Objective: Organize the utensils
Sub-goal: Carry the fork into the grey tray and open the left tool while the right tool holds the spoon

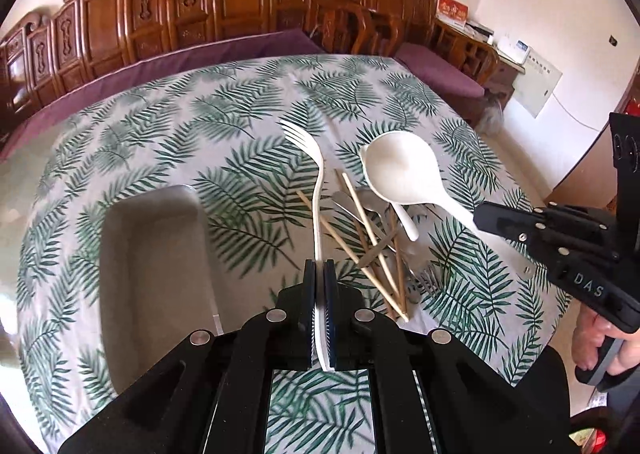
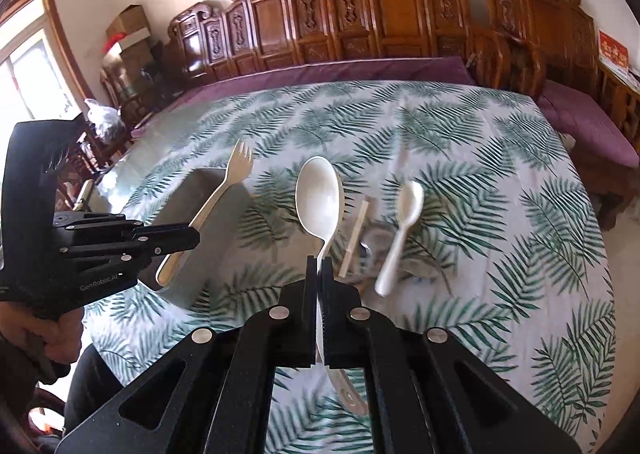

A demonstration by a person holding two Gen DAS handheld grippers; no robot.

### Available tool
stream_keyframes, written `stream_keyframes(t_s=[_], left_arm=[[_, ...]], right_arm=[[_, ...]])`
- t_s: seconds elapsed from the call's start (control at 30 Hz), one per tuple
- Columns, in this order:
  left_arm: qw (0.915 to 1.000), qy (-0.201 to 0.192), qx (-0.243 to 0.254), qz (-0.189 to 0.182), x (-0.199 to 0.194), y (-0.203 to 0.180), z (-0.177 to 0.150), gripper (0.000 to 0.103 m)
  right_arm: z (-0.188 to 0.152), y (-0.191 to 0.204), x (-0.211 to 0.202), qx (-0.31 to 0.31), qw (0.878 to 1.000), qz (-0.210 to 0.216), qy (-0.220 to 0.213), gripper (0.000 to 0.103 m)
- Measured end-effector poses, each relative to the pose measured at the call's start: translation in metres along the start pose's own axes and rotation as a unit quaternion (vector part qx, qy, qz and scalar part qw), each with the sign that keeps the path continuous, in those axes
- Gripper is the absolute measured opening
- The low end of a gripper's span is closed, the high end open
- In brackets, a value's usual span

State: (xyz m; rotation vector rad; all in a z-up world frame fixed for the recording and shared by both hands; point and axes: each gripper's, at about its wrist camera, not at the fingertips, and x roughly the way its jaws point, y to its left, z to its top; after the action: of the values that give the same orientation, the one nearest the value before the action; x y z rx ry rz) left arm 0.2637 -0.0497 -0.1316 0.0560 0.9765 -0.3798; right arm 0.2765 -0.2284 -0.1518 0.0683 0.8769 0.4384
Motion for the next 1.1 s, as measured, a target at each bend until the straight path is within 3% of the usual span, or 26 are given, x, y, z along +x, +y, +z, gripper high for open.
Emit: stream_keyframes(t_s=[0.33,0.67,1.1], left_arm=[[0.9996,0.005,-0.023,0.013,-0.013,0.046,-0.017,0.003],[0.9969,0.039,-0.059,0.035,0.016,0.096,-0.037,0.003],[0.9925,0.069,-0.085,0.055,0.050,0.132,-0.041,0.004]], right_arm=[[0.011,0.048,0.010,-0.024,0.999,0.022,0.007,0.003],[0.016,0.079,0.037,-0.037,0.998,0.035,0.026,0.003],[0.025,0.104,0.071,-0.055,0.997,0.036,0.050,0.002]])
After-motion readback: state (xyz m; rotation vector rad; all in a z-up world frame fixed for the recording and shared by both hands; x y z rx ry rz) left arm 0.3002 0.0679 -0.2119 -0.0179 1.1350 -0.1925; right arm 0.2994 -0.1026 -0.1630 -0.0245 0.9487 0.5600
